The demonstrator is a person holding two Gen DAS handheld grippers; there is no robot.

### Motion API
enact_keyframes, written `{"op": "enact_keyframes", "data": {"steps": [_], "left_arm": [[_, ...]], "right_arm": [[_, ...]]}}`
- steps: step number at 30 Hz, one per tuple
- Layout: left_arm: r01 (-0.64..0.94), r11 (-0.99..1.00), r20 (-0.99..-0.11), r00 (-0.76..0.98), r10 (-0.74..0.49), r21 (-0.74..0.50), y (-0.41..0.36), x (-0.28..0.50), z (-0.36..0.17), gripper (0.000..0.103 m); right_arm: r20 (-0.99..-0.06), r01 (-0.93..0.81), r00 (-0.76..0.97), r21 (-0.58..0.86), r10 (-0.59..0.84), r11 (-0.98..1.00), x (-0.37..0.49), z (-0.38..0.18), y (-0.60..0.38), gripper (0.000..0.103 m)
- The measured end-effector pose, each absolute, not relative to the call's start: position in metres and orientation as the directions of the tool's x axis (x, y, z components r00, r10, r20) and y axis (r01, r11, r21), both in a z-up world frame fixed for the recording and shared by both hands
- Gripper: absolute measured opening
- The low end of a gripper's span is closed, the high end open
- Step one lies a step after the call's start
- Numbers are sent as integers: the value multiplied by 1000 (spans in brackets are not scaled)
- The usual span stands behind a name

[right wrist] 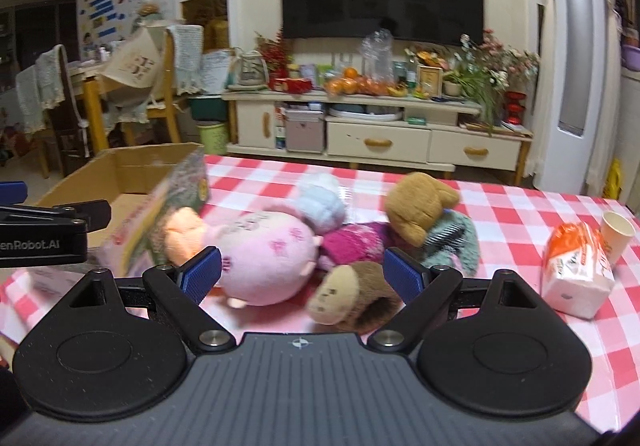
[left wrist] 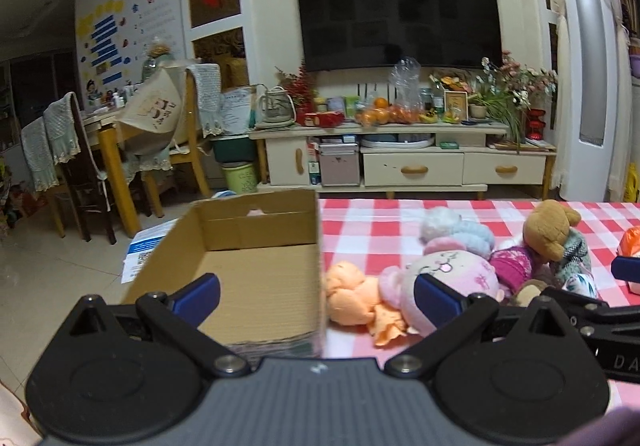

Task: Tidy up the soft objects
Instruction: 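Move both tools forward over the plush pile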

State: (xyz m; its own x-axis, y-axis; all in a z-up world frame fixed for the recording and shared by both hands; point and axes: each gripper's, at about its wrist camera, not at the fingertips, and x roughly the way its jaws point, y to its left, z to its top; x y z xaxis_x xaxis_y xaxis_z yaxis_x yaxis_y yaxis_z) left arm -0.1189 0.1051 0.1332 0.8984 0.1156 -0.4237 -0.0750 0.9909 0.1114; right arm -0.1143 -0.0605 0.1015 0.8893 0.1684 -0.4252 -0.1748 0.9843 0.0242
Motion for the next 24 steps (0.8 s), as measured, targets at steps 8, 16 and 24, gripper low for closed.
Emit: {"op": "enact_keyframes", "data": {"steps": [8,16,24], "left_arm": [[-119,987,-399,905,151,104,132,-135,141,102],[-167,980,-387,901,197,110,154,-145,144,102],[-202,972,-383,894,231,117,166,-153,145,102]], "right_arm": [[-405,-253,885,-6,229,967,-133,116,-27,103],[-385,-317,876,-5,291,948,-152,121,-7,103],[-368,-339,876,-4,313,941,-160,129,-4,103]]}}
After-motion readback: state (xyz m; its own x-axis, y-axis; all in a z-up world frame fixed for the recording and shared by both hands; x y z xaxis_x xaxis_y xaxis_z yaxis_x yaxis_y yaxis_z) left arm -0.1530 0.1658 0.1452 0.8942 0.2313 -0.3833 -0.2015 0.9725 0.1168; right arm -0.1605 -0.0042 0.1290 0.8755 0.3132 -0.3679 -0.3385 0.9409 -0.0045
